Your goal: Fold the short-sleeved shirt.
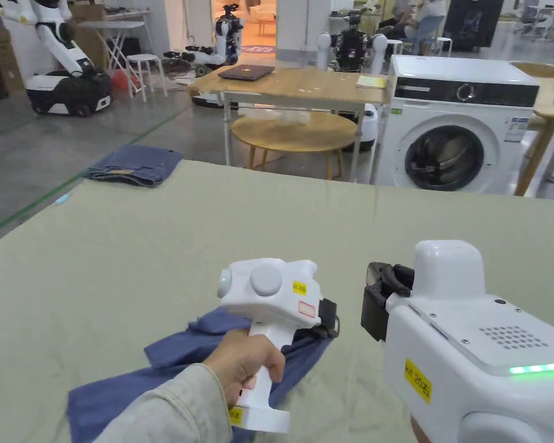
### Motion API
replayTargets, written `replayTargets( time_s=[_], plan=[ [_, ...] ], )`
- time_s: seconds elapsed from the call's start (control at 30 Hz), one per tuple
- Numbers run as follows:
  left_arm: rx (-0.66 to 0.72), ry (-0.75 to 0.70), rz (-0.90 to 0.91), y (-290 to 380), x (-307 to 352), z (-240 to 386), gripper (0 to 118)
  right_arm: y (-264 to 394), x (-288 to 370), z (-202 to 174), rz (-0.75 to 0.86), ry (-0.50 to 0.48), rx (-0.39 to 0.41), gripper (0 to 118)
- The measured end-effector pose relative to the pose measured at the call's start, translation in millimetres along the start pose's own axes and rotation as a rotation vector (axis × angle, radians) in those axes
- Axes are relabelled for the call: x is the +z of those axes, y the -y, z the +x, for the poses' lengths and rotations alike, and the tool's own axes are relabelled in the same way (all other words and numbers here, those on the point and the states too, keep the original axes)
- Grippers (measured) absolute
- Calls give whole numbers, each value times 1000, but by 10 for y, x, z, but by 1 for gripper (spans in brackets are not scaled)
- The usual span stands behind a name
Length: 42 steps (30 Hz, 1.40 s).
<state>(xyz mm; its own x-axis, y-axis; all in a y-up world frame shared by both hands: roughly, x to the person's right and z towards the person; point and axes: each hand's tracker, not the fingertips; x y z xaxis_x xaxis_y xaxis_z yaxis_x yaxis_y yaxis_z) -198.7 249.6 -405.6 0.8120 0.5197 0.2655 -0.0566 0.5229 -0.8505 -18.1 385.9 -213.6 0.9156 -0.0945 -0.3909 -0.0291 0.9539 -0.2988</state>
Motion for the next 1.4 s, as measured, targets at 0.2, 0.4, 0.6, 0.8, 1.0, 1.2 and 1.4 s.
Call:
replayTargets(
  time_s=[0.2, 0.4, 0.6, 0.8, 1.0, 1.2, 1.4],
  plan=[
    [-250, 187, -205, 647, -1098, 1246, 0, -2, 320, 578, 12, 102, -41, 0],
    [-222, 190, -381, 1618, -1461, 1419, 0, 110, 513, 829, 14, 136, -75, 0],
    [64, 258, -169, 1496, -516, 901, 91, 172, 569, 977, 13, 170, -93, 0],
    [-10, -129, 186, 1165, 1041, 301, 73, 339, 445, 1128, -25, 208, -87, 0],
    [-8, -447, 303, 1434, 1872, -173, 0, 549, 376, 1182, -111, 228, -63, 0],
    [27, -475, 307, 1641, 2054, -594, 0, 578, 337, 1095, -130, 211, -71, 0],
    [75, -465, 267, 1610, 1924, -661, 10, 574, 295, 986, -140, 190, -53, 0]
  ],
)
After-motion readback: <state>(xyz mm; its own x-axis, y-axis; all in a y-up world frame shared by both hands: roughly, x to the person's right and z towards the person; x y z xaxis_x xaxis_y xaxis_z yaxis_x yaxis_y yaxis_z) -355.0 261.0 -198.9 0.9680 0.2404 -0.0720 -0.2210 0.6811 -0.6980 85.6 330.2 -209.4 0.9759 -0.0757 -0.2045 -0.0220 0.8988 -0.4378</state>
